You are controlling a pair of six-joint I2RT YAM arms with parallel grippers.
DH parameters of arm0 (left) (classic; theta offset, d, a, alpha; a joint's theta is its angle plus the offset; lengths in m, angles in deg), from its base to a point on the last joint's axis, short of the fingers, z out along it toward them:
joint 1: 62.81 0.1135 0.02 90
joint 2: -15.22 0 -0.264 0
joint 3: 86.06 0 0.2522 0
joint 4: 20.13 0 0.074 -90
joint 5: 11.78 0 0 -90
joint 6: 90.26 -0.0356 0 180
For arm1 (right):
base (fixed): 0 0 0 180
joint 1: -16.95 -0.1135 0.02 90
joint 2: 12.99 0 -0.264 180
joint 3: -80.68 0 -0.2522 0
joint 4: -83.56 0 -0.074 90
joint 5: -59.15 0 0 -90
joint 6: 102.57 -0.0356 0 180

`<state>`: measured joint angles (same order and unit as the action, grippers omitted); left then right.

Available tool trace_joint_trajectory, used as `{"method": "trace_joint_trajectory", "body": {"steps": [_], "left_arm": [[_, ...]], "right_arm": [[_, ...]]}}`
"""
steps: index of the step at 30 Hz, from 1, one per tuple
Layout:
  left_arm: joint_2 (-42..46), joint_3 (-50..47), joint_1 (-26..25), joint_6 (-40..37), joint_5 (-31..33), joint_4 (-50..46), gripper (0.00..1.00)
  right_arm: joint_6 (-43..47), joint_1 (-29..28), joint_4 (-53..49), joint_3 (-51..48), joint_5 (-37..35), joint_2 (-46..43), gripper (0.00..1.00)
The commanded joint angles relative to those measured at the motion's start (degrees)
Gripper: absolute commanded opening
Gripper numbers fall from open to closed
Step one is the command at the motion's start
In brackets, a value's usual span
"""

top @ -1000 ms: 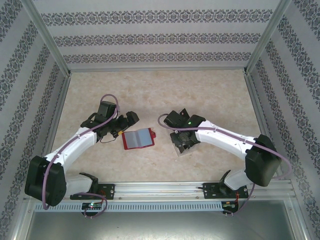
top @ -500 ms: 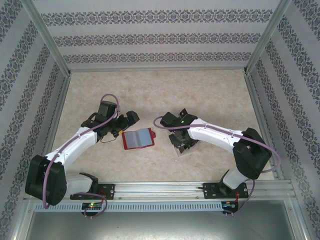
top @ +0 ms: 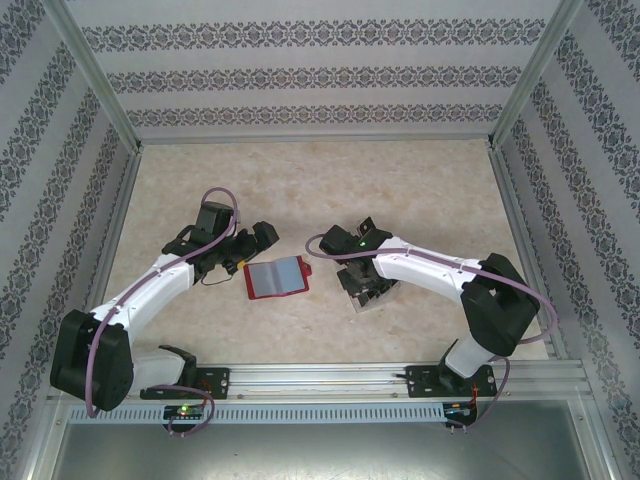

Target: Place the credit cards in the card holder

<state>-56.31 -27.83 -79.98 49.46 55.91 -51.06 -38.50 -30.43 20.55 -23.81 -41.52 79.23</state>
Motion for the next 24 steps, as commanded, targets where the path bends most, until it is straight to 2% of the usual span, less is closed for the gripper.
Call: {"method": "trace_joint_trajectory", "body": {"steps": [1,24], "left_arm": [[-0.2,-0.6,0.3,0.3,-0.5,1.7,1.0],[0.1,-0.5,0.3,0.2,-0.3,1.5,1.0]], "right_arm": [[0.9,0.3,0.1,-0.9,-0.3,1.2,0.22],[1.0,1.0,0.9,-2.1,1.0,1.7,0.08]]}}
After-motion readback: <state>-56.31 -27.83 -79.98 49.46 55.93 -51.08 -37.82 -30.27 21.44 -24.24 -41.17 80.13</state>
